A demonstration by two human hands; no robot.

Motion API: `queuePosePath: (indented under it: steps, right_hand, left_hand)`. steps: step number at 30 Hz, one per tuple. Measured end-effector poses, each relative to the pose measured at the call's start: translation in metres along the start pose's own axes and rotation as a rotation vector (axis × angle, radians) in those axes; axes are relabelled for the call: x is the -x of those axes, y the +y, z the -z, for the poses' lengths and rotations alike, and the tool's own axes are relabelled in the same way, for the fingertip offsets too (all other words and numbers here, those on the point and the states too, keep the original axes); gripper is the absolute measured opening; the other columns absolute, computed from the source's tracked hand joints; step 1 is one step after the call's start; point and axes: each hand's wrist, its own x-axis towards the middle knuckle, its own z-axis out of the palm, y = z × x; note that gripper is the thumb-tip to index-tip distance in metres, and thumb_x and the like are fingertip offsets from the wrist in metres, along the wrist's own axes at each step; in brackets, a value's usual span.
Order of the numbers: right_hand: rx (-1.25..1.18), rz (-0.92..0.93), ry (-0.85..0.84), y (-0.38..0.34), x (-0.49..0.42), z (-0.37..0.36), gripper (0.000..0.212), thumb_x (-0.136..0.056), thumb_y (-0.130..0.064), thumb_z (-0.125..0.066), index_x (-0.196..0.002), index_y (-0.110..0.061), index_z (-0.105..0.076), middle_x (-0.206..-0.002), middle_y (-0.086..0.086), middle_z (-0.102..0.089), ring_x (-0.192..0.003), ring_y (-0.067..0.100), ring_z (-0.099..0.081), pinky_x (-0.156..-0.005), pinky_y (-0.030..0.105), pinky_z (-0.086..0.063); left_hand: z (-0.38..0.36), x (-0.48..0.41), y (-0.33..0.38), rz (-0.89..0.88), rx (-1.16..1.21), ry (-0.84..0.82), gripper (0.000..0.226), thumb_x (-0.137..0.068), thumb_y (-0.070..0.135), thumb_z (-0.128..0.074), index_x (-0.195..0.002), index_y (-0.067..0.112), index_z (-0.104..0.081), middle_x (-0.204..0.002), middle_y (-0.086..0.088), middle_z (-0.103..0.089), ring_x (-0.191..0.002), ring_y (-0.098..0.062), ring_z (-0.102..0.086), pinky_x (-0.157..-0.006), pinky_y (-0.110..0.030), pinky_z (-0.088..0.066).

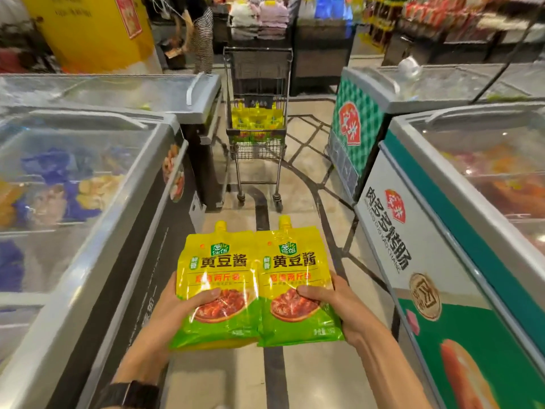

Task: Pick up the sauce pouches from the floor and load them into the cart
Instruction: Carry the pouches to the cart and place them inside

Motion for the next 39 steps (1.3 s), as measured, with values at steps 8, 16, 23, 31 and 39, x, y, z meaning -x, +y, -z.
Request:
queuePosePath:
  steps: [8, 16, 23, 31, 39]
  right_hand:
    - [-0.028, 0.035, 0.114, -0.04, -0.139, -0.027, 0.078, -0.049, -0.019, -0.091, -0.121, -0.008, -0.062, -0.109, 0.016, -0.073, -0.096, 0.032, -0.072, -0.071, 0.036, -0.059]
    - [-0.072, 0.048, 0.151, -0.091, -0.258, -0.043, 0.112, -0.024, -0.032, -0.101, -0.126, -0.009, -0.058, -0.112, 0.017, -0.072, -0.101, 0.037, -0.07, -0.081, 0.046, -0.057]
    - [-0.091, 0.081, 0.174, -0.143, -0.358, -0.016, 0.109, -0.019, -0.03, -0.1, -0.118, -0.008, -0.061, -0.106, 0.018, -0.074, -0.094, 0.035, -0.072, -0.071, 0.041, -0.061]
    - [-0.064, 0.038, 0.108, -0.223, -0.504, 0.026, 0.104, -0.016, -0.034, -0.1, -0.111, -0.013, -0.063, -0.102, 0.014, -0.075, -0.091, 0.03, -0.073, -0.073, 0.04, -0.061]
    - [-0.034, 0.015, 0.065, -0.287, -0.627, 0.052, 0.098, -0.04, -0.028, -0.098, -0.127, -0.009, -0.057, -0.116, 0.018, -0.07, -0.108, 0.037, -0.067, -0.094, 0.052, -0.053]
  left_hand:
    - [0.035, -0.165, 0.055, -0.013, -0.026, -0.114, 0.121, -0.027, 0.045, -0.101, -0.134, 0.015, -0.053, -0.118, -0.013, -0.073, -0.104, -0.034, -0.072, -0.087, -0.049, -0.058]
    - [0.055, -0.307, 0.118, -0.006, -0.036, -0.218, 0.111, -0.034, 0.041, -0.101, -0.132, 0.021, -0.053, -0.119, -0.01, -0.073, -0.107, -0.033, -0.071, -0.095, -0.055, -0.054]
    - [0.032, -0.424, 0.143, 0.004, -0.014, -0.226, 0.108, -0.038, 0.033, -0.1, -0.133, 0.021, -0.05, -0.119, -0.011, -0.072, -0.107, -0.033, -0.07, -0.095, -0.055, -0.054]
    - [0.003, -0.567, 0.175, 0.005, -0.003, -0.137, 0.12, -0.03, 0.042, -0.102, -0.134, 0.017, -0.048, -0.121, -0.013, -0.071, -0.108, -0.033, -0.07, -0.088, -0.047, -0.058]
    - [-0.017, -0.694, 0.213, 0.04, 0.077, -0.078, 0.121, -0.029, 0.044, -0.102, -0.134, 0.012, -0.05, -0.121, -0.017, -0.07, -0.112, -0.039, -0.067, -0.095, -0.054, -0.053]
